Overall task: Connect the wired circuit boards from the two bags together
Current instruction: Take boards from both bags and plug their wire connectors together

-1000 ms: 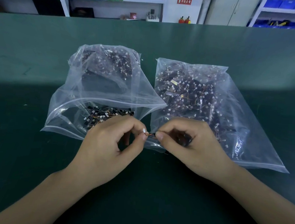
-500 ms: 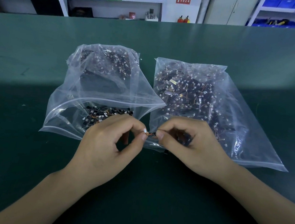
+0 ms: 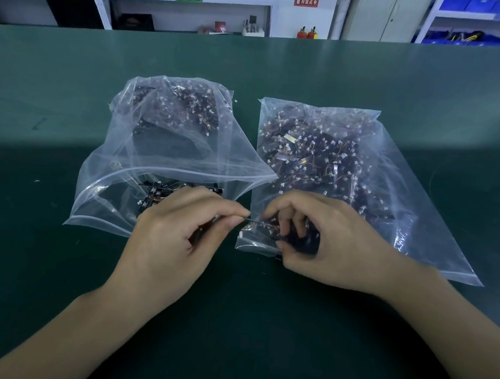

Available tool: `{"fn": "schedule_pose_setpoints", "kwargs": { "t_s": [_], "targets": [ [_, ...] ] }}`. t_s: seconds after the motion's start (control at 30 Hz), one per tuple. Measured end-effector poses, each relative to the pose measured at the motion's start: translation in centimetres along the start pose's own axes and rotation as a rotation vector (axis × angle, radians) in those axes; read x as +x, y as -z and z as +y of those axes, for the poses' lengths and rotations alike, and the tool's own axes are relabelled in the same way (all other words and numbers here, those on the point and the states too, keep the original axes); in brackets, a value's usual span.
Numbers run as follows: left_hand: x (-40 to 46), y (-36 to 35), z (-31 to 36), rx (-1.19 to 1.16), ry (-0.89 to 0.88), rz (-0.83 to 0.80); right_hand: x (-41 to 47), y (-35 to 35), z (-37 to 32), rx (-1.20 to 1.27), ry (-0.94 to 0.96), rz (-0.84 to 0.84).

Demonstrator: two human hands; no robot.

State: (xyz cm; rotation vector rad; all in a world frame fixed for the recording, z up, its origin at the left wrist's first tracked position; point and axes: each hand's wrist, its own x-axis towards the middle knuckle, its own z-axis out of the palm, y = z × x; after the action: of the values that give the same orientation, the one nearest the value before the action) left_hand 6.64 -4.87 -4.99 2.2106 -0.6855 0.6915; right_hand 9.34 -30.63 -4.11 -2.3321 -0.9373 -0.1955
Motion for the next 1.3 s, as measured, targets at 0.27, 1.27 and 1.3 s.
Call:
{"fn": "schedule_pose_setpoints", "kwargs": {
  "t_s": [0.27,1.27,1.3],
  "targets": [
    [0.1,0.1,0.0,-0.002,-0.056,-0.017,0.1,0.0,-0.2,0.037,-0.002,-0.006],
    [0.1,-1.5,1.1,0.191,-0.076,-0.112,0.2,-0.2,-0.8,0.239,-0.045,0.105],
    [0.1,-1.2,0.9,0.168,-0.034,-0.083,0.2,-0.2,-0.8,0.225,-0.044,0.093]
  ]
}}
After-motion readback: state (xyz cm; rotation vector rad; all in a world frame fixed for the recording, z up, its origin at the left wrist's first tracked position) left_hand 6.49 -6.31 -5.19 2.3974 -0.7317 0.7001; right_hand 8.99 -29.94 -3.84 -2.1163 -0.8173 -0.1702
